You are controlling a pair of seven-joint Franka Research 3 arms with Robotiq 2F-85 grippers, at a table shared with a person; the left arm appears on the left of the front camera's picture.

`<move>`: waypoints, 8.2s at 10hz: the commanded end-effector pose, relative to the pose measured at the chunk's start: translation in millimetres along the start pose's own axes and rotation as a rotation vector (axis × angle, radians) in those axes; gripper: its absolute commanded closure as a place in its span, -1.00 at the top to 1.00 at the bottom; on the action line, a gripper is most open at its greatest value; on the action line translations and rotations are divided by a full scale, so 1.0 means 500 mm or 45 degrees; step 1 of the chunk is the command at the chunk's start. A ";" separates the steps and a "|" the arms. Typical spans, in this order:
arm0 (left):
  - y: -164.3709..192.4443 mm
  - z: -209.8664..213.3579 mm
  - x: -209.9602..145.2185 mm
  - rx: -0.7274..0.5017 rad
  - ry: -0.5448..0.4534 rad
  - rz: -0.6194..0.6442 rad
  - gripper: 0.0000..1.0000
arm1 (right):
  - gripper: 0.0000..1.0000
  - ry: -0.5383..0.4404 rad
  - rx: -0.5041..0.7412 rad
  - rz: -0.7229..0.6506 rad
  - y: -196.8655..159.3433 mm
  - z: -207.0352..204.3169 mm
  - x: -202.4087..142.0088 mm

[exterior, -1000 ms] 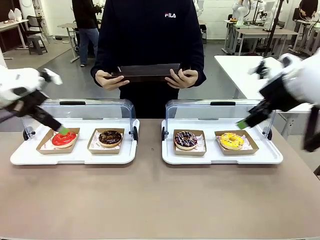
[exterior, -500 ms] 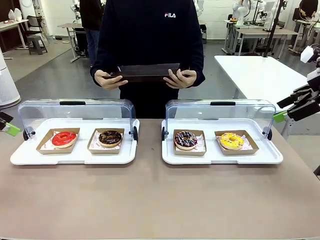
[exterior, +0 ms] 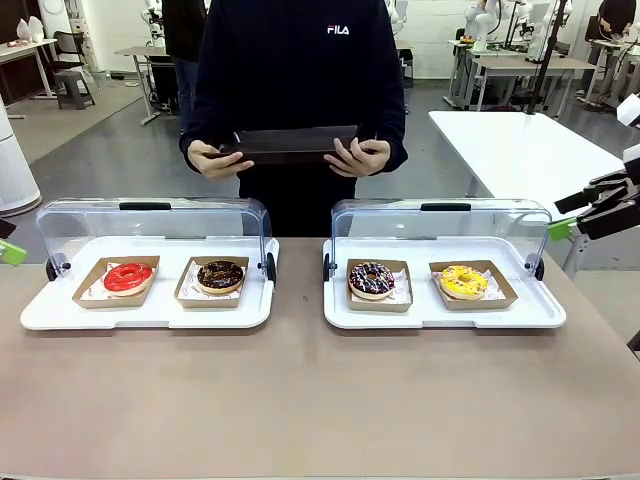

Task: Provide the desired donut to the person.
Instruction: Pick up and lift the Paper togo box containing the Donut pointed at by the person.

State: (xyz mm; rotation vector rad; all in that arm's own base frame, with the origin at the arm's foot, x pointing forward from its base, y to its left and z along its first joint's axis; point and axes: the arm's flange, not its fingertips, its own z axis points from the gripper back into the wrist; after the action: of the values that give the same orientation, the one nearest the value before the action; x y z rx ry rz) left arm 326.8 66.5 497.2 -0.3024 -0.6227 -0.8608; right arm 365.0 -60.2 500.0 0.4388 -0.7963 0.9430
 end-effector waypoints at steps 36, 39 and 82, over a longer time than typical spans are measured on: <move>0.007 0.062 0.006 0.050 -0.274 -0.135 1.00 | 1.00 -0.013 -0.062 0.094 0.018 0.001 0.038; 0.007 0.062 0.006 0.050 -0.274 -0.135 1.00 | 1.00 -0.013 -0.062 0.094 0.018 0.001 0.038; 0.241 -0.391 0.008 -0.135 0.541 -0.783 1.00 | 1.00 -0.013 -0.062 0.094 0.018 0.001 0.038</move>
State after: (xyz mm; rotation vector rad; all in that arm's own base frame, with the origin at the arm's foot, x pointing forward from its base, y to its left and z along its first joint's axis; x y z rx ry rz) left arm 493.1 37.0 349.6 -0.0163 -0.2495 -1.4788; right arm 361.6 -46.9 515.6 0.3642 -0.8362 0.9962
